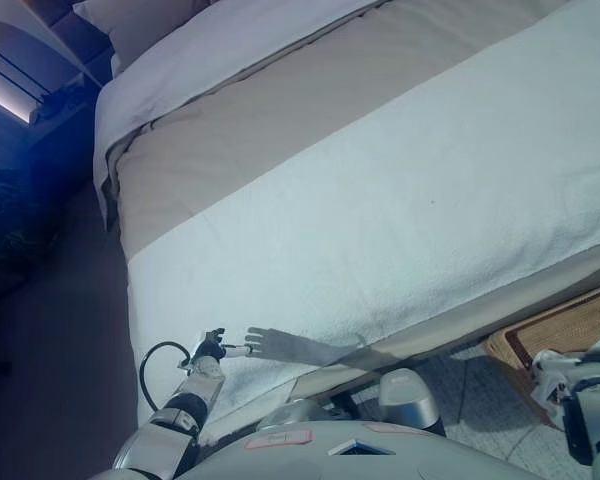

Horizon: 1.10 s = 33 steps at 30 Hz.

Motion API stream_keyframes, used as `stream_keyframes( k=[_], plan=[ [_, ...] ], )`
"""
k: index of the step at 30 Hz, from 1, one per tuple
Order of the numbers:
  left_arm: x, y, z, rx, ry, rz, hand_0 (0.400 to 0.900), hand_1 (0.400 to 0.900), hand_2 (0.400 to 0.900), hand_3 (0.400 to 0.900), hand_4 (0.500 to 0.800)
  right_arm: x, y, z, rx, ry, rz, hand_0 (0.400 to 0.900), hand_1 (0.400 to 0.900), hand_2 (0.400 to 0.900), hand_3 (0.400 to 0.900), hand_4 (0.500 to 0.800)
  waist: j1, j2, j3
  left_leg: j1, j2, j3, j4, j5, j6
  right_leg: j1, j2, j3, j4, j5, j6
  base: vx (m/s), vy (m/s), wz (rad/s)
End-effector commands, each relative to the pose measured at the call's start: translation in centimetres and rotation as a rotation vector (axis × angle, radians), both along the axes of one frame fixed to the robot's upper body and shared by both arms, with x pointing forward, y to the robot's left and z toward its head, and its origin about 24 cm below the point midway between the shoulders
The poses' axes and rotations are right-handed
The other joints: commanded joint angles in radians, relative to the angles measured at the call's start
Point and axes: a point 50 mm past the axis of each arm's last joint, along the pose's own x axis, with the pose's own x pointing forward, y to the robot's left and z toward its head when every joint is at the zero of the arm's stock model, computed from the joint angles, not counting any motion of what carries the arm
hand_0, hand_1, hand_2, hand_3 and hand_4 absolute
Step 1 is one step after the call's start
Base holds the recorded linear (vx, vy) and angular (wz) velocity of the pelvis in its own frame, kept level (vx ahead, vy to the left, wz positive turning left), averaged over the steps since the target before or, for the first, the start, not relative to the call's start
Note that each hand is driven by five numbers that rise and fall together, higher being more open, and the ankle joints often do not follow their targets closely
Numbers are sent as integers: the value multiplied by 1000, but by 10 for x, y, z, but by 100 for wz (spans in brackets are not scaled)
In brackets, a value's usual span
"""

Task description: Put the clothes on the bed into the basket.

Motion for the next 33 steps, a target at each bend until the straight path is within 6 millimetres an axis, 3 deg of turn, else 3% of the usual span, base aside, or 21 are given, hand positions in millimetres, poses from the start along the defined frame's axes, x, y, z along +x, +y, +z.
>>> stream_keyframes(
  k=[1,6,10,14,18,19,20,21,25,33],
  plan=[
    [-8,32,2,124,38,83,900,900,900,900,800,7,-13,19,-140,12,26,900,900,900,900,800,18,-71,-55,42,0,-42,5,-39,-23,0,-4,-46,4,-2,35,-42,4,2],
    [-2,34,5,136,20,60,900,900,900,900,800,15,23,-13,-18,-17,86,900,900,900,900,800,37,-120,-57,42,10,-46,5,-34,-23,-2,2,-56,4,6,32,-27,-8,3],
    [-1,32,5,130,27,29,900,900,900,900,800,6,65,-48,136,-23,75,900,900,900,900,800,45,-167,-70,49,17,-47,8,-36,-21,4,10,-61,4,11,28,-18,-5,1],
    [-5,30,2,119,47,10,900,900,900,900,800,-19,102,-78,286,18,37,900,900,900,900,800,53,-202,-91,64,22,-48,8,-40,-18,14,14,-66,4,12,27,-3,9,0],
    [-14,31,-1,110,74,18,900,900,900,900,800,-39,117,-90,388,14,-69,900,900,900,900,800,59,-226,-111,74,23,-50,6,-41,-16,23,18,-71,4,13,29,-39,59,-4],
    [-15,11,-5,54,56,13,900,900,900,900,800,-98,193,-123,538,177,-40,900,900,900,900,800,48,-217,-103,80,20,-49,5,-44,-11,24,19,-65,6,20,33,-49,96,-3],
    [-26,18,-8,76,95,17,900,900,900,900,800,-78,144,-108,448,143,-92,900,900,900,900,800,49,-222,-109,80,20,-49,5,-44,-11,25,18,-69,5,19,34,-51,99,0],
    [-24,24,-7,90,107,7,900,900,900,900,800,-76,127,-101,413,146,-97,900,900,900,900,800,53,-228,-116,80,20,-53,5,-45,-12,28,17,-73,5,17,34,-37,70,11],
    [-31,35,-6,103,134,9,900,900,900,900,800,-94,129,-105,448,211,-94,900,900,900,900,800,55,-250,-130,83,17,-54,5,-48,-8,29,15,-75,7,20,36,-37,58,-4],
    [-30,43,-5,110,150,-8,900,900,900,900,800,-151,107,-96,428,363,-212,900,900,900,900,800,28,-260,-123,94,0,-37,5,-57,10,15,12,-46,20,40,54,-49,60,-14]
  ],
)
